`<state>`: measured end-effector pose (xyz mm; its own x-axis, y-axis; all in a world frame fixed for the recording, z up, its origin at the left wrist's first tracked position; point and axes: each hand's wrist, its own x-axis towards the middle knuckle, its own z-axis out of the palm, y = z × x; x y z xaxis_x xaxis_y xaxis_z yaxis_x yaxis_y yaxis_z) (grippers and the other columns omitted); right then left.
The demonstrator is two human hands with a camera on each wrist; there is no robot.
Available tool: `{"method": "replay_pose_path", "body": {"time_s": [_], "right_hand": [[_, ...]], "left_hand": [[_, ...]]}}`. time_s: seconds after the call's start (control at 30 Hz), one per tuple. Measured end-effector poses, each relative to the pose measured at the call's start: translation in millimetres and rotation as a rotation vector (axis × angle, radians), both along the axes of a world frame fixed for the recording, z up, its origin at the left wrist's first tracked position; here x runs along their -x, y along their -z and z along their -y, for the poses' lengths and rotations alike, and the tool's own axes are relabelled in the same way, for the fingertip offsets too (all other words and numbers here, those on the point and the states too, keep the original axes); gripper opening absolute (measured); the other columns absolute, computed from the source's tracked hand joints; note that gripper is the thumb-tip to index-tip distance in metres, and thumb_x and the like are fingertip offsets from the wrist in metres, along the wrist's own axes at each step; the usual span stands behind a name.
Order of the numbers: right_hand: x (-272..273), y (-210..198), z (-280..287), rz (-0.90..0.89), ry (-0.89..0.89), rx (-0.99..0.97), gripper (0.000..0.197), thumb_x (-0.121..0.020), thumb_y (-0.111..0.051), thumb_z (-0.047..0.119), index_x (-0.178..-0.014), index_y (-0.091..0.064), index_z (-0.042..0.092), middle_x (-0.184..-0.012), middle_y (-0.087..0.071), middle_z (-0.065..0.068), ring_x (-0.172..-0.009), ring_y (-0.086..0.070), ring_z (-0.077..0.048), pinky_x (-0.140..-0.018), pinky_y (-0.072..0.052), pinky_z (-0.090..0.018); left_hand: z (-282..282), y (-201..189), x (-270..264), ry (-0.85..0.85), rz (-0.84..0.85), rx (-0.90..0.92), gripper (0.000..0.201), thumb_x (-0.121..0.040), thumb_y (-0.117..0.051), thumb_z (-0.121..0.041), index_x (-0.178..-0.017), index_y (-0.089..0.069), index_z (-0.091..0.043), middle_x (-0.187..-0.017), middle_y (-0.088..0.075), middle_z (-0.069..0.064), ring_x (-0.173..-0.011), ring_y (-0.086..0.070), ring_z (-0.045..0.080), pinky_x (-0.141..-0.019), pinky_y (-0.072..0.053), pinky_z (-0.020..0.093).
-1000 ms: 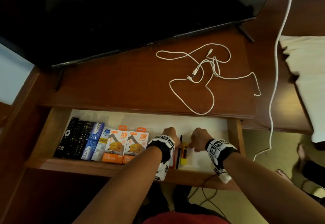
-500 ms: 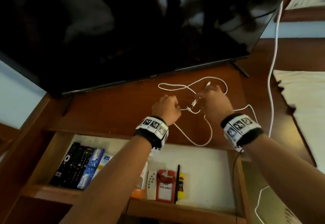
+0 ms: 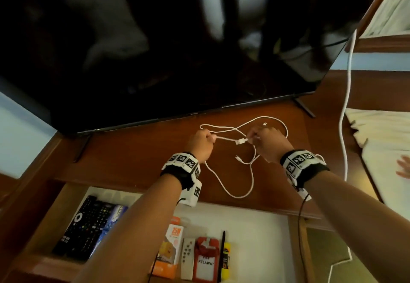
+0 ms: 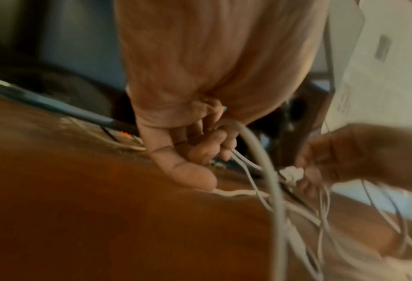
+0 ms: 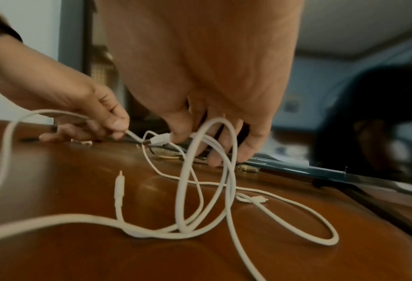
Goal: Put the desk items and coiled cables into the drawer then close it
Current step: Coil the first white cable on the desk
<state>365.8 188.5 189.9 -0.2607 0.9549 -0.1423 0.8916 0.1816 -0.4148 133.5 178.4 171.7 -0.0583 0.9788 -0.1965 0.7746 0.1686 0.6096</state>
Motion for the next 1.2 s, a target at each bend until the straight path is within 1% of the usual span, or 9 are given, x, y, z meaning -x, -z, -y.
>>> {"method": "replay_pose_path", "body": {"time_s": [0.13,0.33,0.47,0.63,0.73,0.83,0.97,1.07,1.2], "right_hand": [[9,-7,5,-0.183,0.057,0.029,0.023,-0.087,-0.061,0.014,-0.096,-0.062,0.035,-0.089,-0.069,0.016,-0.087,-0.067,-0.013,-0.090,-0.053,-0.048],[29,-45,21,-0.471,0.015,-0.102,0.016,-0.101,-0.060,0.028,-0.086,-0.060,0.028,-0.072,-0.063,-0.001,-0.056,-0.056,-0.016,-0.050,-0.043,-0.024],[50,-83,39,-0.648,-0.015,-0.120,0.020,-0.101,-0.059,0.033,-0.091,-0.067,0.018,-0.083,-0.067,-0.011,-0.075,-0.063,-0.033,-0.067,-0.053,-0.045],[87,-117,60,-0.825,0.031,-0.052,0.023,-0.102,-0.058,0.029,-0.087,-0.072,0.021,-0.063,-0.050,-0.009,-0.057,-0.042,-0.024,-0.052,-0.034,-0.036],[112,-126,70,-0.873,0.106,-0.026,0.026,-0.099,-0.061,0.027,-0.078,-0.075,0.021,-0.069,-0.054,-0.027,-0.061,-0.045,-0.026,-0.059,-0.036,-0.040],[129,-133,77,-0.933,0.179,0.027,0.025,-0.096,-0.064,0.026,-0.079,-0.078,0.015,-0.076,-0.070,-0.020,-0.066,-0.059,-0.027,-0.064,-0.046,-0.040],[140,-136,92,-0.987,0.171,0.114,0.028,-0.102,-0.059,0.026,-0.093,-0.078,0.007,-0.069,-0.066,-0.004,-0.060,-0.062,-0.021,-0.056,-0.052,-0.029],[141,-131,104,-1.016,0.112,0.146,0.027,-0.104,-0.055,0.024,-0.099,-0.077,0.009,-0.090,-0.065,-0.024,-0.072,-0.064,-0.034,-0.065,-0.061,-0.036],[140,-123,120,-0.994,0.101,0.212,0.027,-0.106,-0.051,0.022,-0.109,-0.076,0.011,-0.075,-0.057,-0.015,-0.064,-0.060,-0.027,-0.070,-0.063,-0.046]], "left_hand": [[8,-46,11,-0.027,0.312,-0.162,0.027,-0.108,-0.048,-0.038,-0.106,-0.060,-0.013,-0.073,-0.052,0.003,-0.047,-0.050,0.012,-0.043,-0.047,0.031],[13,-110,41,-0.031,0.503,-0.340,0.026,-0.107,-0.053,-0.033,-0.096,-0.065,-0.012,-0.054,-0.042,-0.011,-0.041,-0.034,0.003,-0.042,-0.028,0.021],[10,-123,82,-0.067,0.229,-0.479,0.027,-0.103,-0.058,-0.036,-0.091,-0.066,-0.014,-0.058,-0.051,-0.005,-0.045,-0.044,0.007,-0.050,-0.036,0.027],[37,-126,94,0.001,-0.132,-0.562,0.032,-0.102,-0.056,-0.042,-0.124,-0.064,-0.020,-0.121,-0.053,0.002,-0.116,-0.052,0.023,-0.098,-0.044,0.041],[80,-140,77,0.242,0.073,-0.689,0.027,-0.101,-0.055,-0.044,-0.104,-0.070,-0.021,-0.109,-0.058,-0.004,-0.107,-0.055,0.017,-0.094,-0.045,0.042],[113,-132,64,0.450,0.174,-0.514,0.031,-0.097,-0.059,-0.052,-0.103,-0.072,-0.024,-0.108,-0.061,-0.011,-0.108,-0.056,0.012,-0.093,-0.046,0.038],[122,-116,75,0.424,0.234,-0.659,0.015,-0.103,-0.061,-0.032,-0.089,-0.067,-0.032,-0.086,-0.055,-0.017,-0.084,-0.054,0.009,-0.072,-0.043,0.034],[125,-110,103,0.422,0.158,-0.624,0.027,-0.101,-0.060,-0.044,-0.079,-0.064,-0.029,-0.081,-0.059,-0.013,-0.080,-0.056,0.012,-0.071,-0.046,0.040],[140,-101,139,0.513,0.209,-0.289,0.024,-0.096,-0.068,-0.046,-0.105,-0.079,-0.026,-0.099,-0.069,-0.011,-0.094,-0.063,0.014,-0.085,-0.051,0.044]]}}
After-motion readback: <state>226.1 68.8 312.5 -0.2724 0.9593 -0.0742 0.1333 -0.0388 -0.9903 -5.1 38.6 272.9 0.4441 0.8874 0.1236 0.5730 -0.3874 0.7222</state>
